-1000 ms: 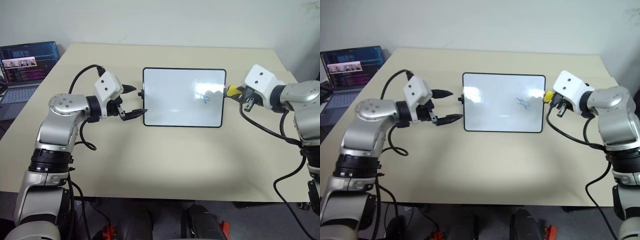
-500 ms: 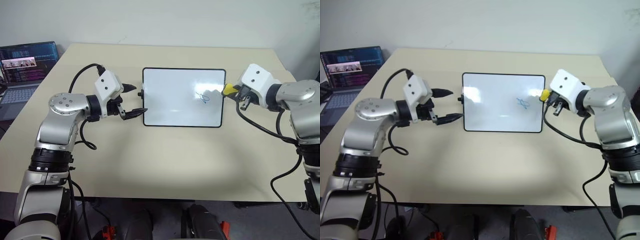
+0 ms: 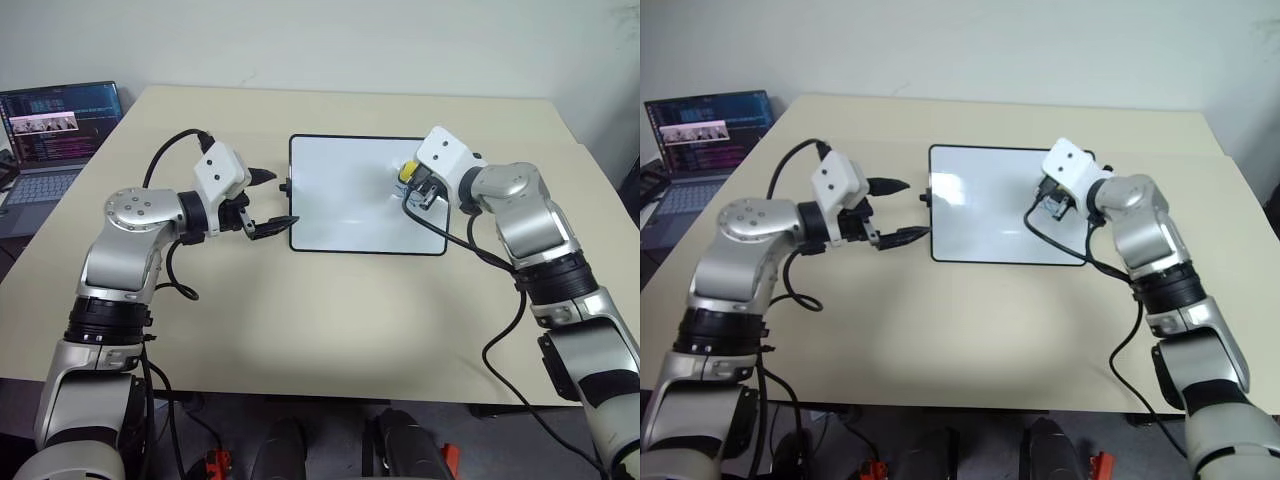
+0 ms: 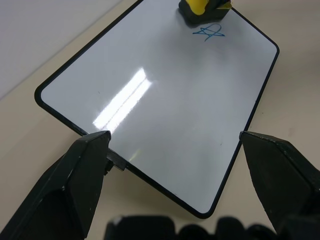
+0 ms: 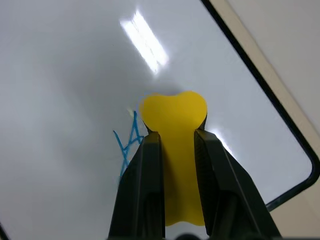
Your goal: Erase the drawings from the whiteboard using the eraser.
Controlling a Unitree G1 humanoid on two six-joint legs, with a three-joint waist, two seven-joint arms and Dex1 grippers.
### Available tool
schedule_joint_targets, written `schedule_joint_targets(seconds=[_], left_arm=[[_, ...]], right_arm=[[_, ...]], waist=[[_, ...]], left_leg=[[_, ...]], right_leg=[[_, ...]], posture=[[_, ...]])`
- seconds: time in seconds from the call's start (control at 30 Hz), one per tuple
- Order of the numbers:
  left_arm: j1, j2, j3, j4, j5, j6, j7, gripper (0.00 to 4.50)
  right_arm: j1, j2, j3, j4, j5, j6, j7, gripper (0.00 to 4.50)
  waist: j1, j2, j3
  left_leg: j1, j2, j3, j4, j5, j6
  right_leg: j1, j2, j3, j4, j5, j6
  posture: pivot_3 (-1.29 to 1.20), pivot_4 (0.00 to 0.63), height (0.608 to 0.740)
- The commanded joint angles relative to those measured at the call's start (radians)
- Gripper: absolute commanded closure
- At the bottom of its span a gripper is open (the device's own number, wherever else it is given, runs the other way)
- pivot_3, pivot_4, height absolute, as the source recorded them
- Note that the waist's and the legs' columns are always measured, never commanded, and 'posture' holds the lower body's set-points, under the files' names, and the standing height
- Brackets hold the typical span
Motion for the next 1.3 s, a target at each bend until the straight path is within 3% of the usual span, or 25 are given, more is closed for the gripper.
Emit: schedule_joint_targets(seconds=[0.03,0.3,0.63,0.77,1.3], left_arm=[[-0.007,0.009,0.027,-0.036,-0.01,-0.01,0.003,0.0],[0.012,0.014,0.033,-0.058,-0.015,0.002,0.009,0.0],[0.009,0.01,0.03,-0.056,-0.011,0.001,0.014,0.0],[0.008,0.01,0.031,-0.055,-0.011,0.0,0.014,0.0],[0.006,0.005,0.026,-0.05,-0.007,-0.008,0.015,0.0]], right_arm=[[-0.054,-0.003,0.01,0.048,-0.047,-0.045,-0.039,3.98],[-0.038,0.014,0.067,0.099,-0.091,-0.051,-0.014,3.98],[0.093,0.019,0.202,-0.06,-0.153,0.025,0.127,3.99],[0.106,0.026,0.218,-0.084,-0.169,0.048,0.139,4.0],[-0.079,-0.063,0.147,0.225,-0.217,-0.063,0.011,4.03]], waist=[[-0.002,0.0,0.0],[-0.003,0.0,0.0],[-0.009,-0.002,-0.002],[-0.008,-0.002,-0.002],[-0.004,-0.002,-0.002]], left_leg=[[0.0,0.0,0.0,0.0,0.0,0.0],[0.005,0.0,0.001,0.002,0.001,0.0],[0.011,0.001,0.001,0.003,0.002,0.0],[0.024,0.001,0.001,0.002,0.002,0.0],[0.024,0.001,0.001,0.003,0.002,0.001]], right_leg=[[0.0,0.0,0.0,0.0,0.0,0.0],[0.002,0.0,0.002,0.009,0.0,0.0],[0.004,0.003,0.004,0.014,0.0,0.0],[0.018,0.004,0.004,0.012,-0.001,0.001],[0.019,0.004,0.005,0.012,-0.001,0.002]], posture=[[0.0,0.15,0.74],[0.0,0.15,0.74],[0.0,0.15,0.74],[0.0,0.15,0.74],[0.0,0.15,0.74]])
